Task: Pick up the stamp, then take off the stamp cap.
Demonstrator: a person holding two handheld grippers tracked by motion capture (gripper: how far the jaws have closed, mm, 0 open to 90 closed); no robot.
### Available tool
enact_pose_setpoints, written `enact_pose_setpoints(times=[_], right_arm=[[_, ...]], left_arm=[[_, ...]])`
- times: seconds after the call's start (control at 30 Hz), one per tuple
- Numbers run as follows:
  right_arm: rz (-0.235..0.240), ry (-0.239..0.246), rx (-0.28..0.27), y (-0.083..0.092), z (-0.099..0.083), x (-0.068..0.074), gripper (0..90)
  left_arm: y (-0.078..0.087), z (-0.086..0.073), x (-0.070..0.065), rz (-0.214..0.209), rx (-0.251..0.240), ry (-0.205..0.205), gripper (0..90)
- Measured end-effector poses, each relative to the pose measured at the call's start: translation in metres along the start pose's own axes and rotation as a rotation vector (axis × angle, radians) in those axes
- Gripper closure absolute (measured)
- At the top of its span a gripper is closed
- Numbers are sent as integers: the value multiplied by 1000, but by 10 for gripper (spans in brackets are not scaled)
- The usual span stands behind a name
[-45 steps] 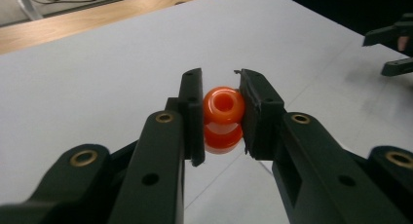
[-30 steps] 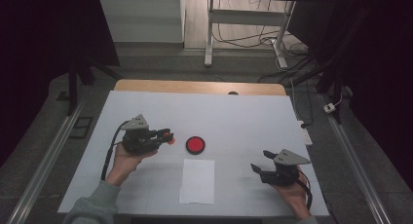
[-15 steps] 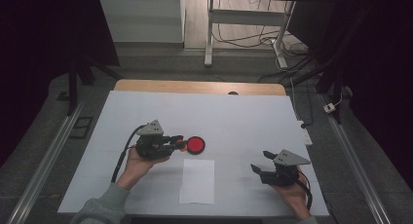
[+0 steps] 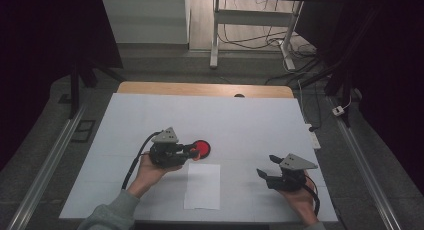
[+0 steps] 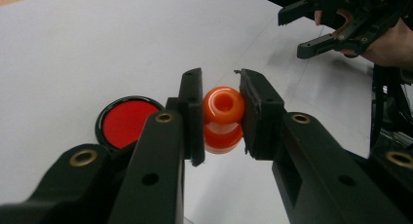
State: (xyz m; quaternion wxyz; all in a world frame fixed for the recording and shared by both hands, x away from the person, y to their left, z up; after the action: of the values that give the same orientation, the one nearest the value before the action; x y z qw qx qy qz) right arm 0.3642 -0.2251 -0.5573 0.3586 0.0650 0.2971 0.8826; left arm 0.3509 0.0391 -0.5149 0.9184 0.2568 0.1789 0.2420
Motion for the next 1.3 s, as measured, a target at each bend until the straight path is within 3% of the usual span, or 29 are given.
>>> enact_pose_setpoints(times=[0.73, 1.3], right_arm=[[-7, 12, 11, 0, -2, 0, 288], [12, -8, -2, -3, 1, 0, 289]], left_arm=[[-21, -5, -8, -22, 49, -23, 722], [-18, -6, -5, -20, 40, -14, 721]])
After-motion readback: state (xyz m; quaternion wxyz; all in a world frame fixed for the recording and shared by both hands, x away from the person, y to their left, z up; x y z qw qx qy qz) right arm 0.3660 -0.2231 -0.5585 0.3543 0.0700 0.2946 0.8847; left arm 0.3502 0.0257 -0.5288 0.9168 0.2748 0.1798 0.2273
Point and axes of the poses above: each handheld gripper's, and its own axes: y roughly backward along the jaws, z roughly out of its top, x roughly to its left, the point moved 10 cm from there along -y, roughly forward along the jaws, and after that the axes turned 4 degrees about x, right-handed, at the moved point
